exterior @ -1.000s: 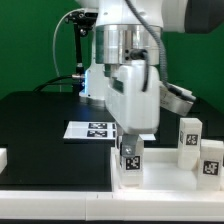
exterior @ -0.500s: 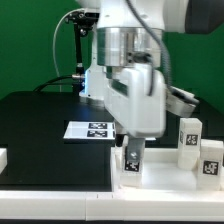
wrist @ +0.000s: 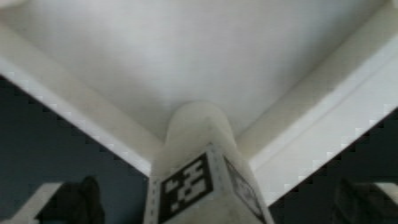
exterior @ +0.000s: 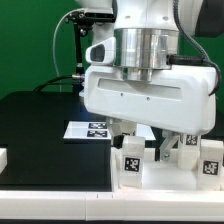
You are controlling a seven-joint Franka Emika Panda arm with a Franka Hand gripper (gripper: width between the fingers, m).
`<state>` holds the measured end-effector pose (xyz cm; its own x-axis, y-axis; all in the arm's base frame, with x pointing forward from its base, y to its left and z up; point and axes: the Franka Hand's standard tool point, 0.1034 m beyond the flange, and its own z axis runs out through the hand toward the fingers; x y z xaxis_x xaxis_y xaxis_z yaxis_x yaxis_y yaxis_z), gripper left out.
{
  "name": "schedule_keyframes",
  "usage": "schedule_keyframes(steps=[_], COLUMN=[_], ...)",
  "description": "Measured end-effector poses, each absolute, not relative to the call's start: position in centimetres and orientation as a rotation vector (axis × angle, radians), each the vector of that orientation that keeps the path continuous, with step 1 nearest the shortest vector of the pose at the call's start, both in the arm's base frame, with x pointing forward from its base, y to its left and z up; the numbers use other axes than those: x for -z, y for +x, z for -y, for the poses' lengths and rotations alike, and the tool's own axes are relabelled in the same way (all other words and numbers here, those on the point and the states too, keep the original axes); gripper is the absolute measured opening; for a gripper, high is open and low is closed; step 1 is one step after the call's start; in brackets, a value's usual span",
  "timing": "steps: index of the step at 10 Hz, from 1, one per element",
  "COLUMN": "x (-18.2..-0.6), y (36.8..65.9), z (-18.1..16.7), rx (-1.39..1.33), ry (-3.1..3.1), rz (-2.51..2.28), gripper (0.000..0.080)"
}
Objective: Assemble square table
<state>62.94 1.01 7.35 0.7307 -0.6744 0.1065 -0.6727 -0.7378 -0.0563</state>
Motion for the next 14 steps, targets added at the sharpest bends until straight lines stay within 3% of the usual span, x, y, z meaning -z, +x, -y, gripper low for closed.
schedule_keyframes(steps=[3, 4, 5, 6, 8, 14], x=[-7.9, -7.8, -7.8, -7.8, -7.7, -7.7], y=[63.9, 63.8, 63.8, 63.8, 63.8, 63.7], z=[0.0, 0.0, 0.0, 0.0, 0.0, 0.7], rx=[0.257, 0.251, 0.251, 0.251, 0.251, 0.274], ry=[-3.12, -3.116, -3.104, -3.1, -3.034, -2.617], rz=[-0.441, -0.465, -0.52, -0.539, -0.778, -1.73], gripper=[0.0648, 0.0648, 0.0521, 0.0521, 0.0282, 0.0283])
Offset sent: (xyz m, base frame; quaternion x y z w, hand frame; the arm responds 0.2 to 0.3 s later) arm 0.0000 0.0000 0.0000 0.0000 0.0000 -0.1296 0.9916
